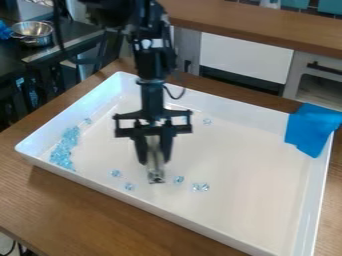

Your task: Sweep into pile

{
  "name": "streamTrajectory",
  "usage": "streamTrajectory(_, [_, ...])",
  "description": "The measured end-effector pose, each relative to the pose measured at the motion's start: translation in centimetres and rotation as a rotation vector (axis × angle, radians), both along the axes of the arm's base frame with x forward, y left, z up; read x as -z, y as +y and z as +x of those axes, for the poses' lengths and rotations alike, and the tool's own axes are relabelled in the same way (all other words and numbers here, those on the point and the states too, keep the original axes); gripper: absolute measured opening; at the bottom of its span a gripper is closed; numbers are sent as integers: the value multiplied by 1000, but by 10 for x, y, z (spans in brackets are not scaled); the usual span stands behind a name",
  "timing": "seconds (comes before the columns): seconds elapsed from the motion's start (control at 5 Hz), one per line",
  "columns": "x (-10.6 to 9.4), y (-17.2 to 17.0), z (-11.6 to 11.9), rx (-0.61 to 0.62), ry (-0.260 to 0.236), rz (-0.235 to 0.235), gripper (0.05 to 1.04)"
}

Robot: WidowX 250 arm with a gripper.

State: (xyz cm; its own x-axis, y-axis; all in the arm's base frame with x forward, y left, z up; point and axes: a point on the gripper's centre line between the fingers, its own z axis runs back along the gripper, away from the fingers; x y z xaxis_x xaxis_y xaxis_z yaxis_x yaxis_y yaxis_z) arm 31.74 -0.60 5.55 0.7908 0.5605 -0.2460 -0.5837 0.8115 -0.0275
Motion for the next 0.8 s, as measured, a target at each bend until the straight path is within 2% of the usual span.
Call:
streamTrajectory(0.2, [-12,-52,8,9,-17,34,386])
streamTrajectory(0.4, [-21,-84,17,7,-52,52,386])
streamTrajectory(0.6, [-22,-89,25,-15,-48,62,386])
streamTrajectory(0.8, [-10,-102,28,-2,-58,97,384])
